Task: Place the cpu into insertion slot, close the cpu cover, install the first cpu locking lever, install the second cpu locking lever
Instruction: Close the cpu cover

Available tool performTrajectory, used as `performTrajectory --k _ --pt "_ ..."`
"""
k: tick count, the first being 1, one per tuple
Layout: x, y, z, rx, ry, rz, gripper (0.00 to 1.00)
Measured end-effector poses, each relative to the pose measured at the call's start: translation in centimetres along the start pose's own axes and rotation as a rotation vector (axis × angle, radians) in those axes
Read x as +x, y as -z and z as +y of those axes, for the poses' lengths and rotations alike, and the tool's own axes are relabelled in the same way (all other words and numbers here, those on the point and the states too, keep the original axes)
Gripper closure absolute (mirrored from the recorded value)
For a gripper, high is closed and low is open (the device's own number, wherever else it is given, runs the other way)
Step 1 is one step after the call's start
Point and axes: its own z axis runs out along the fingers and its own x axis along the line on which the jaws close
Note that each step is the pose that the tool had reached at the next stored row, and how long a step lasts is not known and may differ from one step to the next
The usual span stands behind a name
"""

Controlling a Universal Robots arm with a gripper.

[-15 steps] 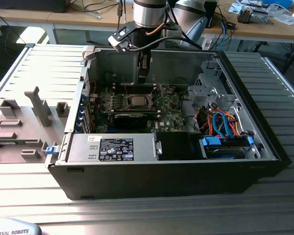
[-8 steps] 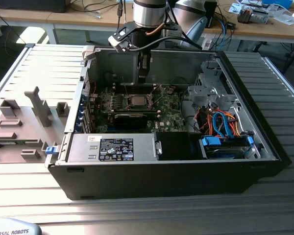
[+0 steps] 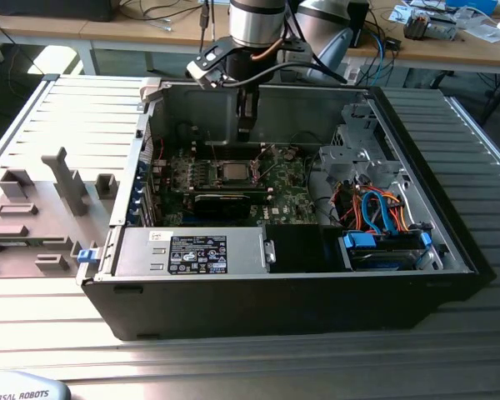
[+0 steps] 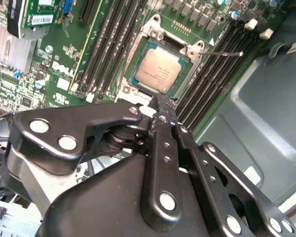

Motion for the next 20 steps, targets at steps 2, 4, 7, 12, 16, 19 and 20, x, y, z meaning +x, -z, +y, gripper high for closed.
performTrajectory --k 2,4,7,12,16,19,20 --pt "0.01 0.00 0.29 0.0001 0.000 -0.0003 0.89" --pt "0.02 0.01 0.60 0.0000 0.000 -0.0008 0.89" --pt "0.04 0.02 1.08 0.0001 0.000 -0.0011 0.89" --pt "0.06 0.05 1.80 0.0000 0.000 -0.0019 0.89" --pt "0.07 0.06 2.22 0.0000 0.000 -0.0023 0.89" --pt "0.08 0.08 2.63 0.0000 0.000 -0.0024 0.89" --pt "0.09 0.08 2.72 0.0000 0.000 -0.0024 0.89"
